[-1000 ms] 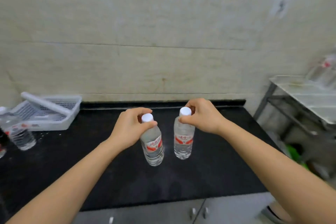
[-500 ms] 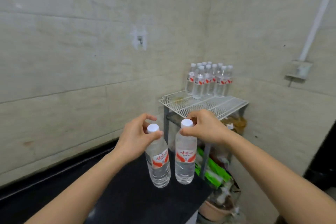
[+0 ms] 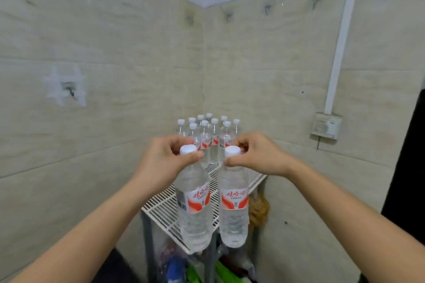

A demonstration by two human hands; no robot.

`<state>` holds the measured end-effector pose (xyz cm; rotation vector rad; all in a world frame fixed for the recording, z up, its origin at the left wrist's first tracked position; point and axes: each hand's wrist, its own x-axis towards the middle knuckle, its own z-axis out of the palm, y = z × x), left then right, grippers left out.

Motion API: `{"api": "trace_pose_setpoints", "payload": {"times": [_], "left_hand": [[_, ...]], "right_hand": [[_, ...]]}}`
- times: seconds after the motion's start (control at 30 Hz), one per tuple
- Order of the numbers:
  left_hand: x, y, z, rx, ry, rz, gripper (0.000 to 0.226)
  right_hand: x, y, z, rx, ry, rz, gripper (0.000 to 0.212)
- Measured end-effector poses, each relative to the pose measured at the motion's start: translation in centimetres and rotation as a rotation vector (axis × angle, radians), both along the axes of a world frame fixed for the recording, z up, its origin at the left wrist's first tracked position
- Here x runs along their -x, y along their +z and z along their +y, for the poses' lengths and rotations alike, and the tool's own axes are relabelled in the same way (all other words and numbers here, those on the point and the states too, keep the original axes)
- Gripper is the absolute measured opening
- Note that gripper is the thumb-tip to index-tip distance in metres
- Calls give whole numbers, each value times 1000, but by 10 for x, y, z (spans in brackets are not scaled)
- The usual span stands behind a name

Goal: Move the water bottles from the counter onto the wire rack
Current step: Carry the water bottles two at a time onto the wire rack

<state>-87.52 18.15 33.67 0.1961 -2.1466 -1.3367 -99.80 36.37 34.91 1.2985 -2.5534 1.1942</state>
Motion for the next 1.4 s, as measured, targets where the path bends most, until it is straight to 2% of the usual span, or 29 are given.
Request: {"api": "trace_pose_setpoints", "payload": {"times": [0.27, 0.4, 0.53, 0.67, 1.03, 1.4], "left_hand": [[138, -7, -5, 42, 160, -9, 38], [195, -15, -18, 58, 251, -34, 26], [237, -19, -36, 95, 322, -78, 29], [264, -24, -49, 168, 397, -98, 20], [306, -43, -57, 327, 503, -209, 30], [323, -50, -64, 339, 529, -231, 36]], "right_hand": [[145, -6, -31, -15, 123, 38, 40], [214, -10, -52, -84, 191, 90, 38], [263, -9, -75, -110, 308, 118, 33], [302, -13, -103, -148, 391, 138, 33], [357, -21, -150, -293, 491, 210, 21], [379, -26, -168, -381, 492, 209, 32]]}}
